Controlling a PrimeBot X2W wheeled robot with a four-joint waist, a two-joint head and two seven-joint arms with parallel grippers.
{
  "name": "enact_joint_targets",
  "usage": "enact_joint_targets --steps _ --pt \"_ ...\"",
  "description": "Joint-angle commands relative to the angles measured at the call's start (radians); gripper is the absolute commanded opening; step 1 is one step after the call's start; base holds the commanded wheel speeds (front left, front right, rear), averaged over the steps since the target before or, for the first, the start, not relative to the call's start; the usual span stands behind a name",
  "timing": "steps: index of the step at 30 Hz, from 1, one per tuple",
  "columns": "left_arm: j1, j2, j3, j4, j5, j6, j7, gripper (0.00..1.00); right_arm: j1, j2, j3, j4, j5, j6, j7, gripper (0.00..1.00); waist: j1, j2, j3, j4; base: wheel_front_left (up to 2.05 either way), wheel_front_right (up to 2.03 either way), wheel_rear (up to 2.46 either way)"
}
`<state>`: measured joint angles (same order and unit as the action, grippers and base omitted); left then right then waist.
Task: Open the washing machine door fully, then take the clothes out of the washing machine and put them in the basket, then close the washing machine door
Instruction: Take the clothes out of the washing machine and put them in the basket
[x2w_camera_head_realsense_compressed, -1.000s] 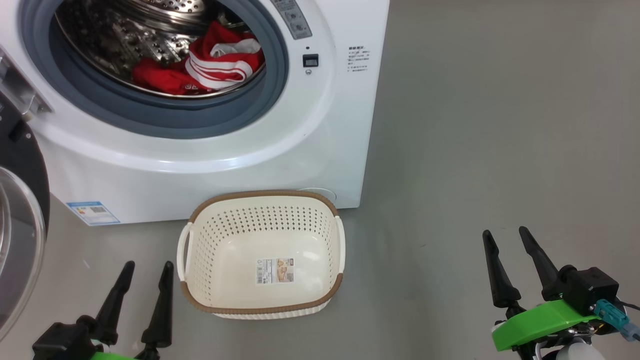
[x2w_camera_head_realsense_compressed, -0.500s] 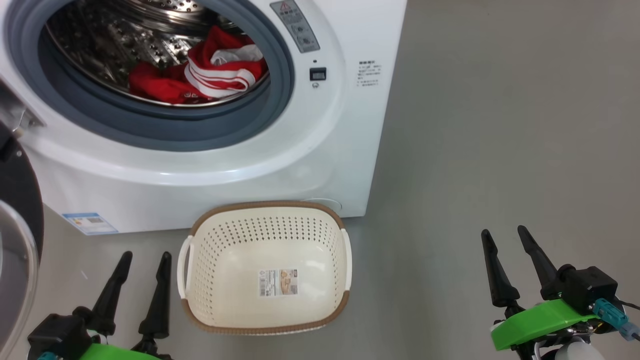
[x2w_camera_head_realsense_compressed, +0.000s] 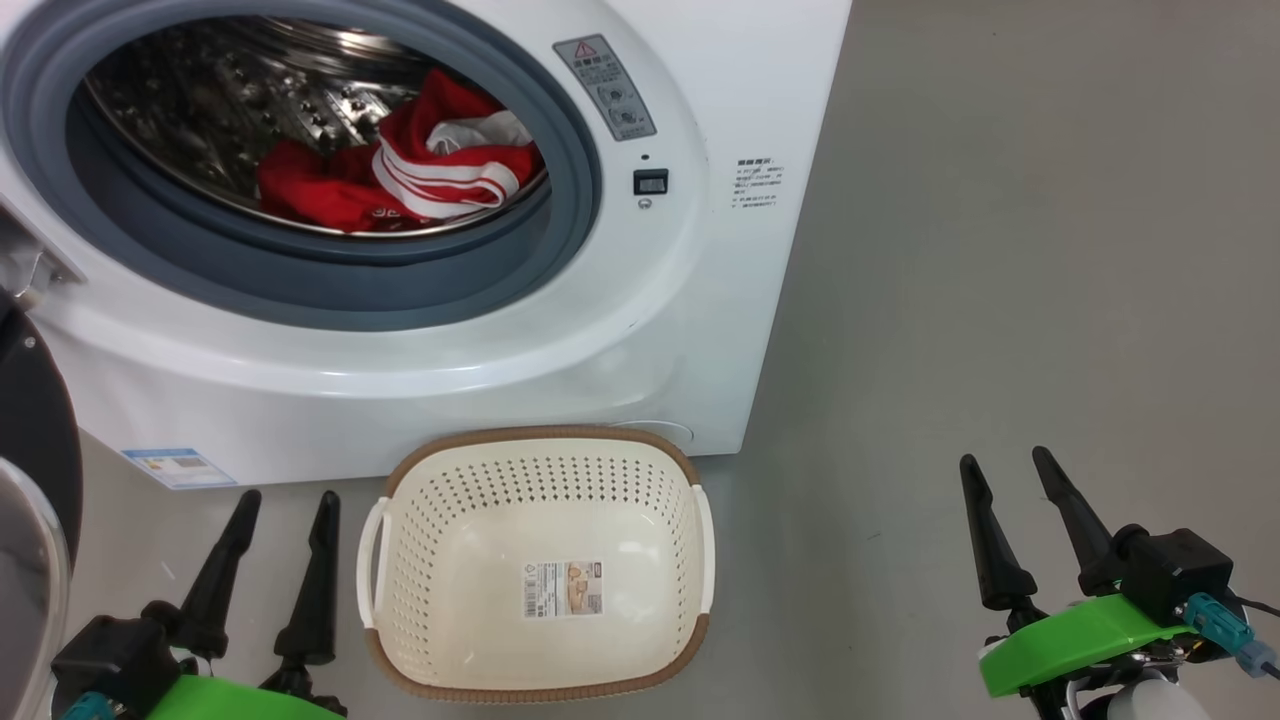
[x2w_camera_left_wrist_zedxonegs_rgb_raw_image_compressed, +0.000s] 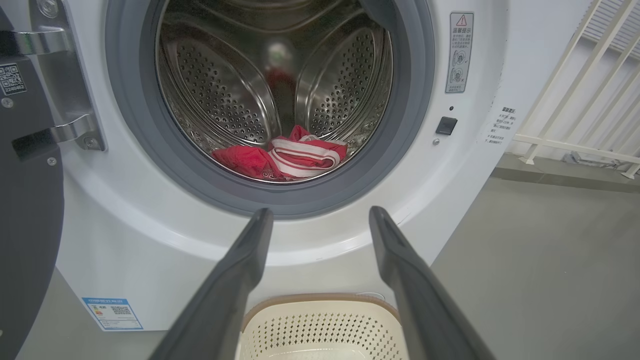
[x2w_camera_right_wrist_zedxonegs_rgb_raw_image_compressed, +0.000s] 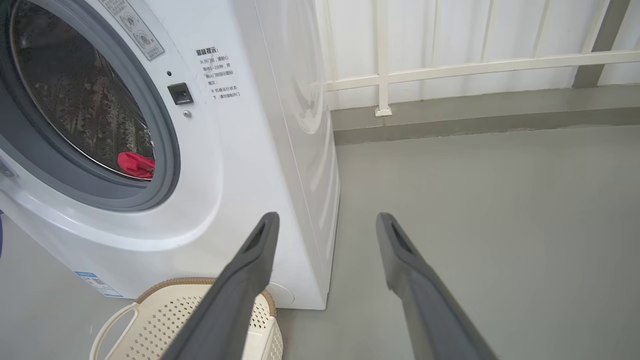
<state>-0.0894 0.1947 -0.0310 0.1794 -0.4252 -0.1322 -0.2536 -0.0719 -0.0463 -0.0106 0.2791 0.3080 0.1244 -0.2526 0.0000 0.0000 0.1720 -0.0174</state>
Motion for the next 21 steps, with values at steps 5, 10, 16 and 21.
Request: enact_joint_targets --steps 5,10,16,21 --pt "-0.025 0.019 0.034 -0.018 0.0 0.002 -0.008 1.0 -0.033 -0.004 0.029 -0.02 0.009 0.006 -0.009 1.0 0.0 0.0 0.001 0.001 0.0 0.0 0.0" --pt "-0.026 0.022 0.032 -0.019 -0.003 0.002 -0.008 1.0 -0.036 -0.004 0.031 -0.021 0.01 0.006 -0.009 1.0 0.0 0.0 0.005 0.0 0.0 0.0 0.0" --pt "-0.031 0.024 0.016 -0.008 0.0 0.002 -0.008 1.0 -0.04 -0.004 0.038 -0.021 0.015 0.006 -0.009 1.0 0.0 0.0 0.014 -0.005 0.0 0.0 0.0" --pt "-0.082 0.035 -0.009 0.018 0.017 0.002 -0.008 1.0 -0.051 -0.004 0.045 -0.025 0.02 0.006 -0.009 1.0 0.0 0.0 0.041 -0.01 0.0 0.0 0.0"
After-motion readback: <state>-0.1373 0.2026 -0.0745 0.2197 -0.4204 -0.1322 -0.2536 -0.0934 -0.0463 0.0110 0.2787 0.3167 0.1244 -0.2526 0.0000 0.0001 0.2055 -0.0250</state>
